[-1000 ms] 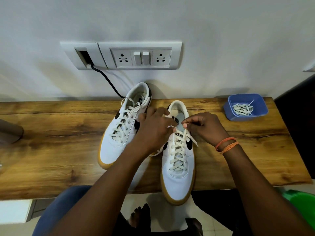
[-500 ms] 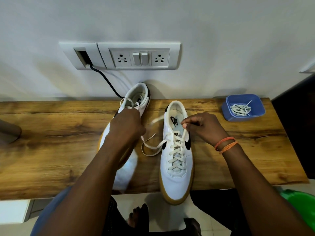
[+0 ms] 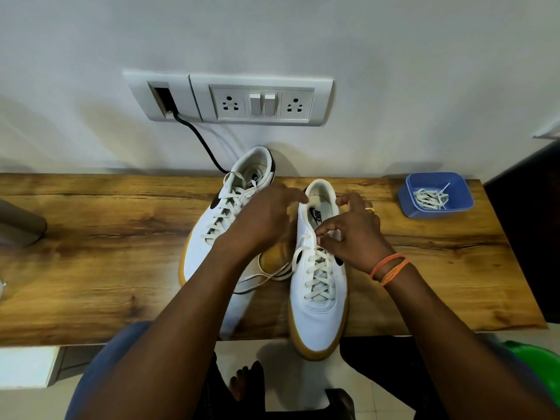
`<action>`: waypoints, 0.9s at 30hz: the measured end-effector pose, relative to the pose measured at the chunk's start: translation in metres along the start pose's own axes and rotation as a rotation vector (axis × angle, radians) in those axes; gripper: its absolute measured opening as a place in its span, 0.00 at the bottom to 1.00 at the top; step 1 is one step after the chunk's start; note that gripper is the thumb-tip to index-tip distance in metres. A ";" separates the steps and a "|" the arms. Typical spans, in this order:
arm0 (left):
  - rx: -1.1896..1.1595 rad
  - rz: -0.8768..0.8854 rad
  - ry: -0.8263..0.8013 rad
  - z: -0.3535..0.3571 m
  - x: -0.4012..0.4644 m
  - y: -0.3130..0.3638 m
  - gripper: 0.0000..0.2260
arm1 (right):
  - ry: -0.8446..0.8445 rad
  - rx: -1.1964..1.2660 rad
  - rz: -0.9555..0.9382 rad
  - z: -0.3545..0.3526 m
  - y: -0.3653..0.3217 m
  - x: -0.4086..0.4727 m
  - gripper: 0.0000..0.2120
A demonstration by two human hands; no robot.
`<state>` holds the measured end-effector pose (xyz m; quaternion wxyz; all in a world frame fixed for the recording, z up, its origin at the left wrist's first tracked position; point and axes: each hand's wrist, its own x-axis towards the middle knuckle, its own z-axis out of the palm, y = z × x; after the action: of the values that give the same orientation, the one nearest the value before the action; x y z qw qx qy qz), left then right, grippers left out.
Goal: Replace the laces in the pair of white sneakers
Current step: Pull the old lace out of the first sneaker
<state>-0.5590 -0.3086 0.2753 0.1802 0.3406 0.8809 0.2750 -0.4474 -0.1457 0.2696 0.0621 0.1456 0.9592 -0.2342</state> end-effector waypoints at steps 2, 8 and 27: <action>-0.001 0.163 -0.037 0.006 0.001 0.000 0.21 | -0.011 -0.030 0.003 0.000 -0.005 -0.002 0.05; 0.073 0.231 -0.037 0.012 0.001 -0.004 0.17 | -0.058 -0.049 0.065 0.003 -0.015 -0.008 0.04; -0.059 0.224 -0.129 0.015 0.012 -0.006 0.08 | 0.245 0.162 0.170 0.008 0.006 -0.030 0.07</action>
<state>-0.5626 -0.2980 0.2582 0.2144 0.4485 0.8154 0.2965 -0.4168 -0.1515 0.2659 -0.0476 0.2583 0.9218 -0.2851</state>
